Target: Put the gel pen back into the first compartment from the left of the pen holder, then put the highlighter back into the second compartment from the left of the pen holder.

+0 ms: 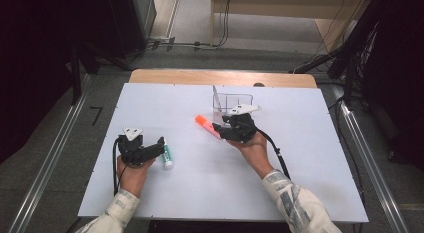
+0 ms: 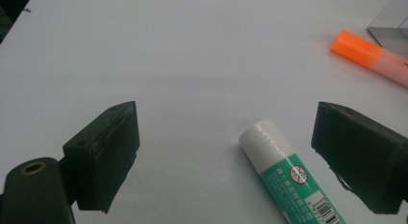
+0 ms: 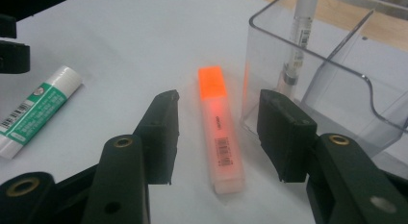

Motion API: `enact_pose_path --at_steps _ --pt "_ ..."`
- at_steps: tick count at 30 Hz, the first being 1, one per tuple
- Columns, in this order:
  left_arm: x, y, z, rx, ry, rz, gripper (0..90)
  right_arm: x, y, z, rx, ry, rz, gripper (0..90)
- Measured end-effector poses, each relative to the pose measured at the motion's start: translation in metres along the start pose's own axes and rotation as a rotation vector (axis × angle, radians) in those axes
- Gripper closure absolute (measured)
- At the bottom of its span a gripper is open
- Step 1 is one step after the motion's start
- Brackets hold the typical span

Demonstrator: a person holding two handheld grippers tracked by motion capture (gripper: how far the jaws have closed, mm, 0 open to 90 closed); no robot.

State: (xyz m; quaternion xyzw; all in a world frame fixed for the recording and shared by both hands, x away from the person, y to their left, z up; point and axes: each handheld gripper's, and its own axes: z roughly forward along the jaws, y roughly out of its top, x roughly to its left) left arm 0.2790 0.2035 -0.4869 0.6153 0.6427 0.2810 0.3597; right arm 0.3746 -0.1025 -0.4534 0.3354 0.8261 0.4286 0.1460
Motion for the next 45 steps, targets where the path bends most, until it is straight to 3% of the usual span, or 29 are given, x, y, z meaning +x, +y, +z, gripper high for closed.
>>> enact_pose_path --at_steps 14,33,45 --pt "0.000 -0.001 0.000 0.002 0.002 0.001 9.7 0.002 -0.012 0.018 0.061 -0.037 -0.022 46.1" --pt "0.001 -0.001 0.000 0.003 0.002 0.002 9.7 0.001 -0.019 0.034 0.098 -0.054 -0.013 45.3" --pt "0.000 -0.001 0.000 0.001 0.002 0.003 9.7 0.002 -0.022 0.043 0.122 -0.067 -0.020 40.4"
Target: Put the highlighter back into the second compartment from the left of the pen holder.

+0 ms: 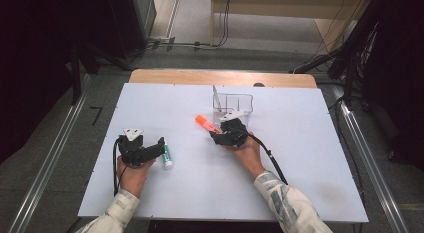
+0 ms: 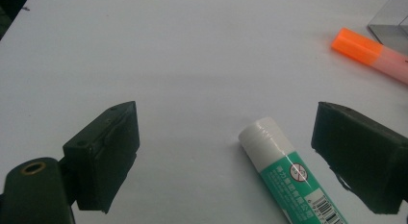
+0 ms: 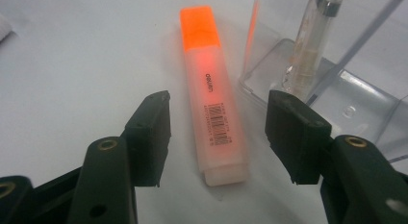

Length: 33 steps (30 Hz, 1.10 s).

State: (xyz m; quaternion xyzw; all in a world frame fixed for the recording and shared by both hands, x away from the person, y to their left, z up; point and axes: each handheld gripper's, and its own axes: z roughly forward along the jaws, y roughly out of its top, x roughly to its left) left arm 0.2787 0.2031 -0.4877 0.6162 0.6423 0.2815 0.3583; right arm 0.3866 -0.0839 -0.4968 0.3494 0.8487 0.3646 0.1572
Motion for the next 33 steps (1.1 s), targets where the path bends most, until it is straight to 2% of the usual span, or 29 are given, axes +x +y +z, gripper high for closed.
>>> enact_pose_path --at_steps 24,27,33 --pt "0.001 0.000 0.000 0.000 -0.002 0.000 9.7 0.004 0.003 0.017 0.026 -0.003 -0.021 46.7" --pt "0.000 0.000 0.000 0.001 -0.002 0.000 9.7 0.006 0.004 0.017 0.028 -0.004 -0.029 49.5" --pt "0.001 0.000 0.000 0.000 -0.002 -0.002 9.7 0.010 0.008 0.021 0.033 -0.003 -0.040 49.5"
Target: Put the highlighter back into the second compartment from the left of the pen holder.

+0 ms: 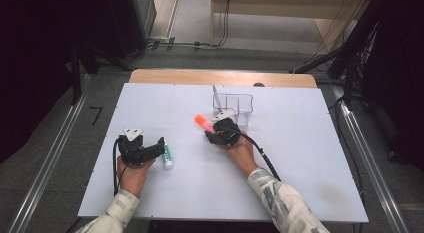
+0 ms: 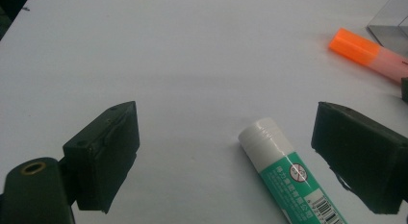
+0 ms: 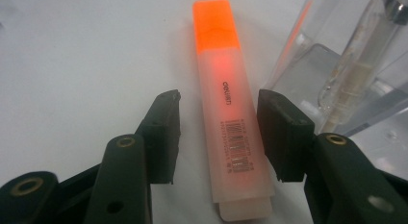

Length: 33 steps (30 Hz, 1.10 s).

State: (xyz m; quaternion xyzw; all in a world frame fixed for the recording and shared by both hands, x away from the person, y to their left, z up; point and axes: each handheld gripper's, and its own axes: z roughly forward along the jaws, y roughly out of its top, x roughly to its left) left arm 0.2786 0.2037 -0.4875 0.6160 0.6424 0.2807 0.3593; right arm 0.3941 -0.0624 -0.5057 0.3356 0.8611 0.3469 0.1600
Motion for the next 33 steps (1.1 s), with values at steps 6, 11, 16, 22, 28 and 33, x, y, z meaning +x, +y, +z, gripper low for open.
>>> enact_pose_path --at_steps 6,11,16,22,28,33 --pt "0.000 0.000 0.000 0.001 -0.001 0.000 9.7 0.003 0.004 0.003 -0.001 0.004 -0.016 49.9" --pt "0.000 0.000 0.000 0.001 -0.001 -0.001 9.7 0.006 0.007 0.006 0.002 0.004 -0.019 51.4" --pt "0.000 0.000 0.000 0.000 -0.002 -0.002 9.7 0.007 0.009 0.008 -0.001 0.000 -0.009 52.3" --pt "0.001 0.000 0.000 0.001 -0.002 -0.001 9.7 0.009 0.011 0.011 -0.003 -0.001 -0.004 58.6" --pt "0.000 0.000 0.000 0.000 -0.003 -0.001 9.7 0.008 0.014 0.013 -0.002 -0.008 -0.004 62.6" --pt "0.001 0.000 0.000 0.001 -0.002 -0.001 9.7 0.008 0.015 0.013 0.000 -0.003 -0.001 63.9"
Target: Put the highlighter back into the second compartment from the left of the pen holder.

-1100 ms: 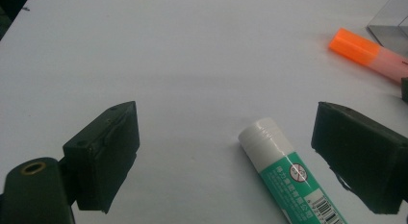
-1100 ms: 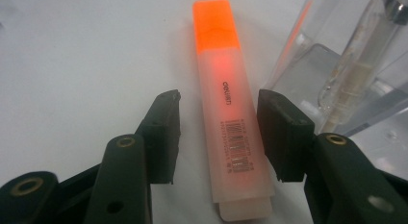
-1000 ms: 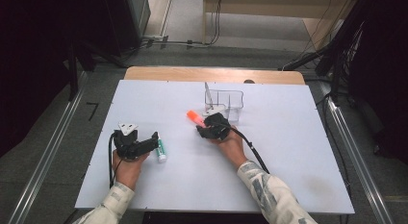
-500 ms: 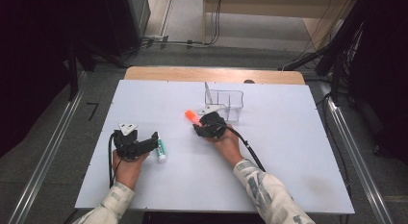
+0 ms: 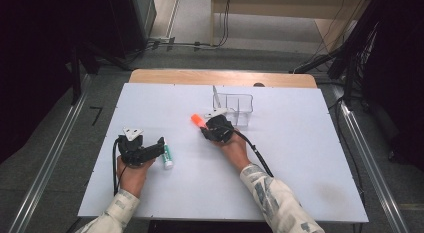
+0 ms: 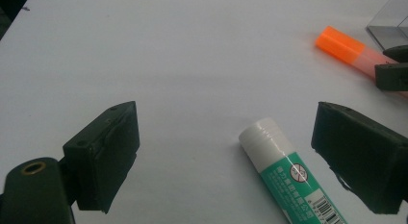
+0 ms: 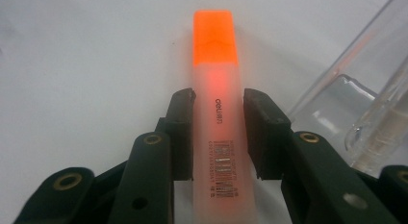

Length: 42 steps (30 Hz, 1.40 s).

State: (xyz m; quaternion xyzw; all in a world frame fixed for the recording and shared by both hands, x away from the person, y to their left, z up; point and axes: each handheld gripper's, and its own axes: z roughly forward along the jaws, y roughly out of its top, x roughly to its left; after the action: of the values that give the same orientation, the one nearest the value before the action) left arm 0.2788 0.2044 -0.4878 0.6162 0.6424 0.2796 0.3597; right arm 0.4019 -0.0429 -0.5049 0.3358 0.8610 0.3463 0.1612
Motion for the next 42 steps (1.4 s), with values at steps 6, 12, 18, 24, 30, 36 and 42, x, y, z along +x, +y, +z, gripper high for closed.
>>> enact_pose_path --at_steps 6,12,18,24,30,36,42 --pt "0.000 0.000 -0.001 -0.004 -0.001 -0.003 9.7 0.001 0.000 -0.001 0.001 -0.003 0.001 64.4" --pt "0.001 0.000 -0.001 -0.005 0.000 -0.004 9.7 0.001 0.002 -0.008 -0.019 0.006 -0.004 64.5" --pt "0.000 0.000 -0.001 -0.004 0.000 -0.003 9.7 0.004 0.004 -0.021 -0.044 0.035 -0.009 64.5" --pt "0.000 0.000 0.000 -0.001 0.000 -0.002 9.8 0.008 0.004 -0.035 -0.077 0.067 -0.015 64.5" --pt "-0.003 0.001 0.000 -0.011 -0.005 -0.002 11.0 0.007 0.005 -0.049 -0.107 0.079 -0.018 64.5" --pt "-0.006 0.004 -0.002 -0.022 -0.032 -0.010 14.5 0.004 0.003 -0.061 -0.128 0.080 -0.017 64.5" --pt "-0.016 0.008 -0.003 -0.035 -0.087 -0.022 17.7 0.001 -0.001 -0.067 -0.137 0.079 -0.010 64.5"
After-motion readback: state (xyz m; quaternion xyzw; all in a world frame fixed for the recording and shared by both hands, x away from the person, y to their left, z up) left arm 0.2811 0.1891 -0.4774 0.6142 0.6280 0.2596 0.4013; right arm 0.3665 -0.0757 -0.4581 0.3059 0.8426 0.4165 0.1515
